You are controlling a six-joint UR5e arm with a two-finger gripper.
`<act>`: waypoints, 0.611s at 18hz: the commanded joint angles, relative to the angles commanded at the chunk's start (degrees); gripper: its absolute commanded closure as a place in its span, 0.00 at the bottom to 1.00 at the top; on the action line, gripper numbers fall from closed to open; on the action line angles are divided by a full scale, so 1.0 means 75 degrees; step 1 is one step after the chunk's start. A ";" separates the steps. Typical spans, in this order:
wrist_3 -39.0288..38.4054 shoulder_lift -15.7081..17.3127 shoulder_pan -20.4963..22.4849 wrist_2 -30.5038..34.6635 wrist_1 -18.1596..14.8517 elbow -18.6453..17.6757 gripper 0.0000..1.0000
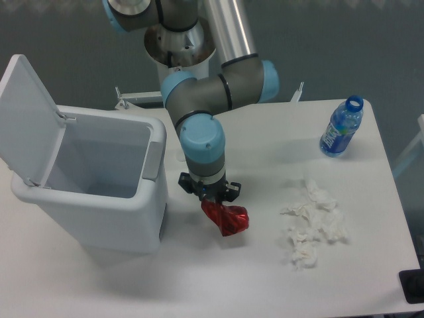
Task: Pick up the cans
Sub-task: 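Lift the red can and carry it away from the bin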
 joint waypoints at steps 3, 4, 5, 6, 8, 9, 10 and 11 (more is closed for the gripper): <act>0.0480 0.0258 0.0094 -0.0012 -0.0070 0.0118 0.48; 0.0737 0.0305 0.0118 -0.0012 -0.0070 0.0142 0.48; 0.1018 0.0375 0.0211 -0.0012 -0.0070 0.0142 0.48; 0.1358 0.0457 0.0281 -0.0023 -0.0047 0.0142 0.48; 0.1921 0.0621 0.0468 -0.0070 -0.0070 0.0223 0.48; 0.2156 0.0715 0.0504 -0.0082 -0.0070 0.0235 0.48; 0.2367 0.0762 0.0528 -0.0105 -0.0070 0.0236 0.48; 0.2578 0.0821 0.0574 -0.0117 -0.0070 0.0236 0.48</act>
